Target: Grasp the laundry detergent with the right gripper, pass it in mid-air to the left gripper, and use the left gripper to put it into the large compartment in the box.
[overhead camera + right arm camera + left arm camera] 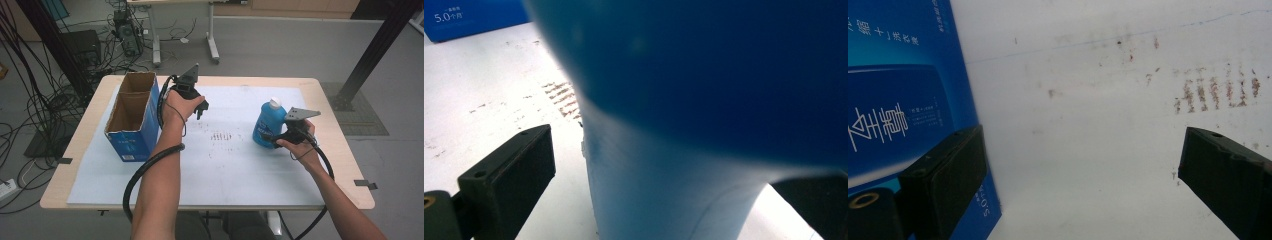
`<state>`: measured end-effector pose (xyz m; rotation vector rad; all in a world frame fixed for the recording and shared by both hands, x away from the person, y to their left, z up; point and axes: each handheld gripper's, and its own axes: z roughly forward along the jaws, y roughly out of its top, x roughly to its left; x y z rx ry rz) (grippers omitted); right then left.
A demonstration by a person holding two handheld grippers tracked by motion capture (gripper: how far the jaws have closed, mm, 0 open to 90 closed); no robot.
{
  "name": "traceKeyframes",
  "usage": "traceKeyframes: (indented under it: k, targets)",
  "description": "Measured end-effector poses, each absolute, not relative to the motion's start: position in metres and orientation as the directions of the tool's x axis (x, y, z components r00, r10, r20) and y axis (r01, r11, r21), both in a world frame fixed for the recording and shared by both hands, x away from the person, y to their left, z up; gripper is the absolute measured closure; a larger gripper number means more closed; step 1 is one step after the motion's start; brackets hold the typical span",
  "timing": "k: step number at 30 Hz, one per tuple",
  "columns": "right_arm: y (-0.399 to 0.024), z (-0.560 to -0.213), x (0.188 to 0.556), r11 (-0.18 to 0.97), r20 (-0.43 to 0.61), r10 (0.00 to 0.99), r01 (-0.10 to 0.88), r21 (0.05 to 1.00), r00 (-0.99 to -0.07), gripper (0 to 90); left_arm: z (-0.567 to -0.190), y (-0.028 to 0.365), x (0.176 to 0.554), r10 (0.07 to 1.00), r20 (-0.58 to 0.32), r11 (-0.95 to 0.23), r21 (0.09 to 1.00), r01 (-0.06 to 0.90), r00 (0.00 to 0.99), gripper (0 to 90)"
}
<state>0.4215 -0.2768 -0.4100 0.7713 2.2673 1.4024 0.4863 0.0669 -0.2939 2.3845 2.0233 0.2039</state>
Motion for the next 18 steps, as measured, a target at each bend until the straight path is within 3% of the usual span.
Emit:
traceKeyframes:
  k: [18]
  targets:
    - [-0.2772, -0.4083, 0.4209, 0.349, -0.029, 0.625, 0.245, 0.905, -0.78, 1.5, -0.2939, 0.0663, 0.4857, 0.982, 0.098, -0.169, 0.088, 0.982, 0.16, 6.0]
